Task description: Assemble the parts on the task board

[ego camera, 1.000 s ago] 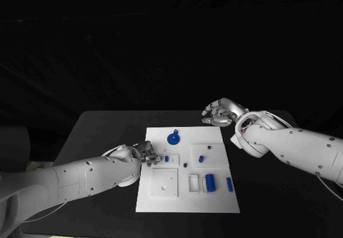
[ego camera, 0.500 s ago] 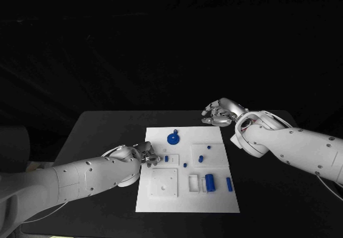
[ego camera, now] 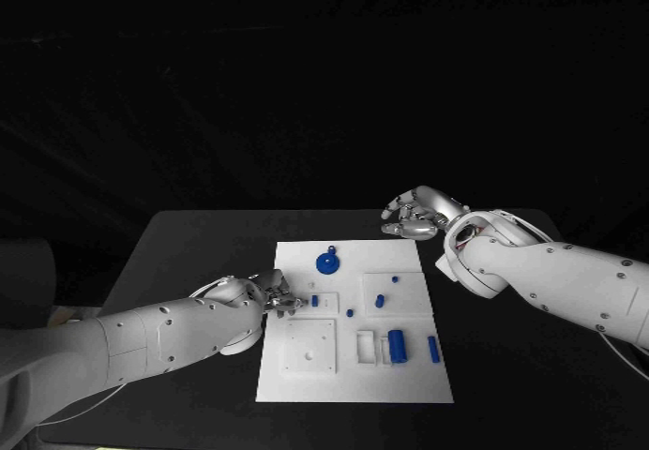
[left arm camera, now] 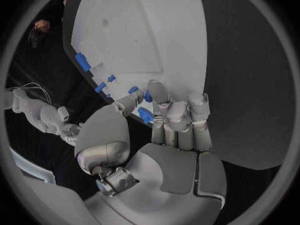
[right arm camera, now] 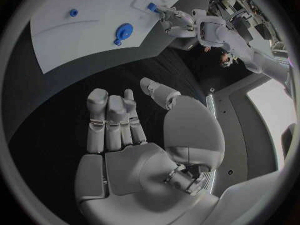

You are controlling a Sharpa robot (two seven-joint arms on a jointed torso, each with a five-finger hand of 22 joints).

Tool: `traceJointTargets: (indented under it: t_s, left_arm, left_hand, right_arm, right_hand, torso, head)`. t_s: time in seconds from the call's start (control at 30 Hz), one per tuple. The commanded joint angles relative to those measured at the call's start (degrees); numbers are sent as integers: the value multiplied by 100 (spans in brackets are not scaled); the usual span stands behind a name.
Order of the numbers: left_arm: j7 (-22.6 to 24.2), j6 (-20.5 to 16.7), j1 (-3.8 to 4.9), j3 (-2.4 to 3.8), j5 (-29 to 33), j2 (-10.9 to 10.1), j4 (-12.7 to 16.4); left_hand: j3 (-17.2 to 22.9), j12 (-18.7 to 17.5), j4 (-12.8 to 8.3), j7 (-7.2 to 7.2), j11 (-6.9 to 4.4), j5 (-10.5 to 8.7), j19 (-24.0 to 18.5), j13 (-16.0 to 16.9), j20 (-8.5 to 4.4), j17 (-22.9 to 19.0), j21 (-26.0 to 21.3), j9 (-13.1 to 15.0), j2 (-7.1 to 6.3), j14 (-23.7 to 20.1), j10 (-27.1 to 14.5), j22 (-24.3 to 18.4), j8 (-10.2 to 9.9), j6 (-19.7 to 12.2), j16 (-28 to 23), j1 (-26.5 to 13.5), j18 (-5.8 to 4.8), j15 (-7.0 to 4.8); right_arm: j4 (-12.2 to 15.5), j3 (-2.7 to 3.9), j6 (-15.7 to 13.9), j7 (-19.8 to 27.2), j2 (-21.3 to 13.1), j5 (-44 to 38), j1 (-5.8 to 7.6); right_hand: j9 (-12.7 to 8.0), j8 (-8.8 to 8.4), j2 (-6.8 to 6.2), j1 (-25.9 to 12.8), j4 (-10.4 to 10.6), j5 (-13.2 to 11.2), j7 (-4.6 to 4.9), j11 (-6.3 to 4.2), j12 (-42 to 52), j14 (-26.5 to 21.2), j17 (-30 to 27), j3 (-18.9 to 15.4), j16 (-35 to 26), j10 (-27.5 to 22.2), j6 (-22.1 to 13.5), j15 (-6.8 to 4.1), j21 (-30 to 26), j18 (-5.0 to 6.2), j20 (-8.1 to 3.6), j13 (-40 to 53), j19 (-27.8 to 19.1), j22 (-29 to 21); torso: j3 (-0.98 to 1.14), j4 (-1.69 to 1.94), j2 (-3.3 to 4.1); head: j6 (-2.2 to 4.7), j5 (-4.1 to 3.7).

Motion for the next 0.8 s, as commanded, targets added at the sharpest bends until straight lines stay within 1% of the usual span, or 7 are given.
traceJointTargets:
  t_s: [0.03, 0.17, 0.47, 0.67, 0.73, 0.77, 0.8]
  left_arm:
    - [-7, 54, -16, -10, 95, -8, -11]
    - [-2, 26, -16, -9, 132, -22, -13]
    - [58, -49, -17, -8, 238, -51, -13]
    - [102, -73, -17, -7, 328, -91, 2]
    - [129, -74, -17, -4, 404, -111, 5]
    - [140, -71, -17, -2, 427, -120, 8]
    - [143, -72, -17, 1, 465, -130, 11]
  left_hand:
    - [-3, 27, 57, -9, 18, -15, 2, -6, -552, -11, -16, 9, -93, 7, -28, 33, 20, -46, 32, -9, -47, 9]
    - [-20, 27, 140, -6, 21, -15, -5, -7, -552, -17, -14, 19, -138, -2, -36, 35, 26, -60, 32, -60, -44, 12]
    - [-29, 26, 197, -3, 21, -15, -12, -9, -554, -22, -11, 28, -159, -9, -47, 36, 29, -77, 32, -87, -39, 12]
    - [-92, 23, 267, 2, 23, -16, -33, -12, -551, -32, -11, 38, -247, -22, -65, 39, 30, -102, 29, -159, -37, 13]
    - [-143, 22, 286, 4, 25, -17, -46, -14, -548, -35, -11, 40, -269, -29, -73, 42, 30, -110, 28, -205, -38, 14]
    - [-235, 23, 289, 7, 27, -17, -60, -13, -545, -37, -8, 43, -271, -35, -79, 47, 30, -120, 29, -265, -40, 17]
    - [-455, 27, 242, 5, 25, 1, -86, -11, -546, -39, -3, 54, -232, -48, -90, 56, 35, -133, 34, -328, -34, 18]
  right_arm:
    - [6, 2, 64, 15, 0, -63, -2]
    - [8, 2, 62, 11, -1, -63, -2]
    - [7, 2, 61, 14, 0, -63, -2]
    - [7, 2, 61, 13, -5, -63, -2]
    - [6, 2, 63, 14, -8, -63, -2]
    - [7, 2, 63, 13, -10, -63, -2]
    - [7, 2, 62, 13, -10, -63, -2]
  right_hand:
    - [-5, 37, 21, -43, -3, 33, 35, 1, 23, -30, -6, -9, -18, -46, -4, -3, -25, 396, -42, -6, -4, 71]
    - [-6, 37, 20, -45, -3, 35, 35, 2, 23, -31, -6, -9, -18, -46, -5, -3, -25, 396, -42, -7, -4, 72]
    - [-7, 35, 20, -46, -3, 41, 36, 2, 23, -31, -7, -8, -19, -47, -7, -2, -27, 396, -43, -8, -3, 72]
    - [-7, 35, 19, -47, -2, 44, 36, 2, 23, -31, -7, -8, -19, -48, -9, -2, -28, 396, -43, -10, -3, 72]
    - [-8, 34, 18, -47, -3, 45, 36, 2, 23, -31, -7, -7, -19, -48, -10, -2, -28, 396, -43, -10, -3, 72]
    - [-8, 34, 18, -47, -3, 45, 36, 2, 24, -31, -8, -7, -19, -48, -10, -2, -28, 396, -43, -10, -3, 72]
    - [-8, 34, 18, -47, -3, 46, 36, 2, 24, -31, -8, -7, -19, -48, -10, -2, -28, 396, -43, -10, -3, 72]
  torso:
    - [0, 0, 4]
    - [0, 0, 0]
    - [4, -1, 1]
    - [4, -3, 1]
    - [5, -2, 1]
    - [5, -2, 1]
    - [4, -1, 1]
  head:
    - [-3, -1]
    - [-3, 4]
    - [-10, 2]
    - [-8, 4]
    - [-7, 5]
    - [-7, 5]
    - [-11, 4]
